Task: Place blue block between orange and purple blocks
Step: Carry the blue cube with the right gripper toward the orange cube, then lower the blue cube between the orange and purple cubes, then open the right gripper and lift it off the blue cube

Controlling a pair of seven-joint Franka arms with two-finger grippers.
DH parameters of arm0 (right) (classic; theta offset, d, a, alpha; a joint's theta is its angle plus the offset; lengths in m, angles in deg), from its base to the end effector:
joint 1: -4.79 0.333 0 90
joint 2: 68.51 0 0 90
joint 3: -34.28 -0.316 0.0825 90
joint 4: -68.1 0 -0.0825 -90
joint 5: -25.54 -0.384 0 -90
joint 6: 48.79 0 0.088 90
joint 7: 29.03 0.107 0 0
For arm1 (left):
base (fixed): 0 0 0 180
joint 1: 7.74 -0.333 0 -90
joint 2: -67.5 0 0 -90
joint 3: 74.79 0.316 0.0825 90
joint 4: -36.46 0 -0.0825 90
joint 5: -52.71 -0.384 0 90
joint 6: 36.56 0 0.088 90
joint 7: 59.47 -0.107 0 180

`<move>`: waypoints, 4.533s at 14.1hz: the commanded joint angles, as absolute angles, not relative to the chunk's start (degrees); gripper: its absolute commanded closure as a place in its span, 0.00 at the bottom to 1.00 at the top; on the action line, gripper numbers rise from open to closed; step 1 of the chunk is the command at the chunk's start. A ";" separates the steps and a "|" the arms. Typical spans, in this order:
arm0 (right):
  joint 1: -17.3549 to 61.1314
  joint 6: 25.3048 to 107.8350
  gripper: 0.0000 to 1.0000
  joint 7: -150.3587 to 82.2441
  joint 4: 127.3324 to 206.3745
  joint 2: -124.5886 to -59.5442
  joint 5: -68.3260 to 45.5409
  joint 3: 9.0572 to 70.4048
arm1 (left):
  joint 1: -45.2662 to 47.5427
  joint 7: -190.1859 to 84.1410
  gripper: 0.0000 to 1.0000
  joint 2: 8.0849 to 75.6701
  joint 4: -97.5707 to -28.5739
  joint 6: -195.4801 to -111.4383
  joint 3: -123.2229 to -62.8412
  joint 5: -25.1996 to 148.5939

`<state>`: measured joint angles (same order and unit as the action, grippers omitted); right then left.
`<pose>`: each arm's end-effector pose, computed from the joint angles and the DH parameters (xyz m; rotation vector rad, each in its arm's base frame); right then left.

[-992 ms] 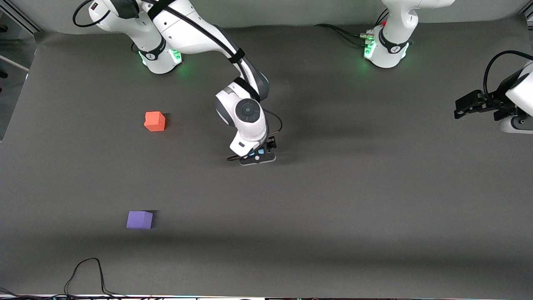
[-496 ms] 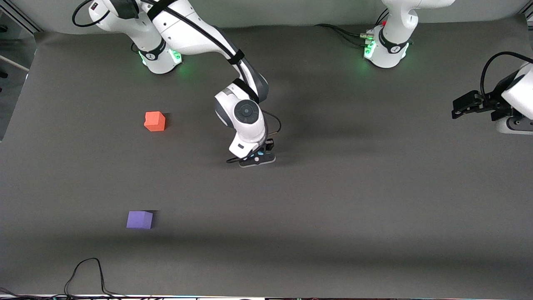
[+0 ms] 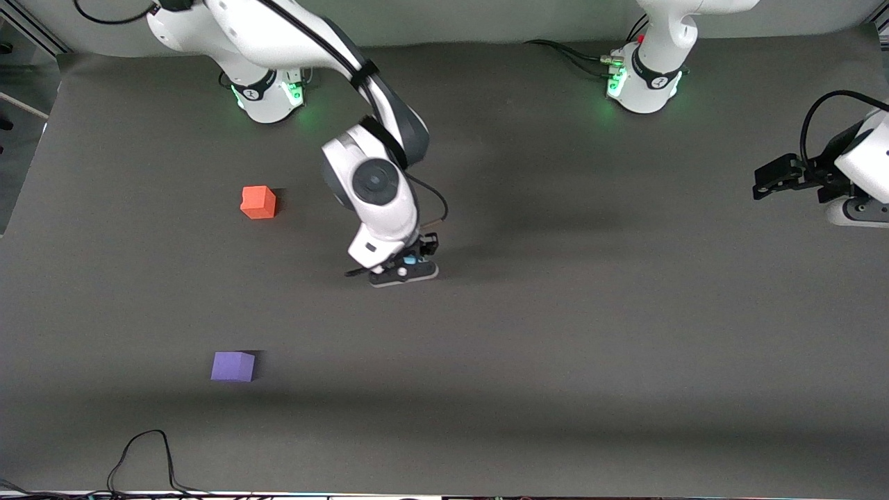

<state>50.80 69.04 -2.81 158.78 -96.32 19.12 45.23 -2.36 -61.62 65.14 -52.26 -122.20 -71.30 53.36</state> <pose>0.5463 0.4117 0.3602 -3.1277 -0.1931 0.0105 0.5580 -0.0204 0.6058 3.1271 -0.1107 -0.1485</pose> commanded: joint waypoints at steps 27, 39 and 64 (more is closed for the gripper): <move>44.34 77.85 0.68 -52.03 189.65 -83.09 7.98 73.74 | -1.67 -61.67 0.00 64.86 -52.39 -125.24 -70.75 52.53; 40.39 84.63 0.67 -62.95 190.62 -95.41 -7.94 73.57 | -1.58 -61.67 0.00 64.51 -52.39 -126.03 -70.75 52.44; 41.35 63.66 0.00 -54.43 177.45 -92.08 -6.91 79.18 | -1.76 -61.67 0.00 64.51 -52.04 -126.74 -70.66 52.35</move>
<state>40.54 69.06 -55.32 180.81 -94.34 -8.28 76.36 -2.27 -61.63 64.33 -52.23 -126.24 -71.17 53.20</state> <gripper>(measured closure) 0.000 0.000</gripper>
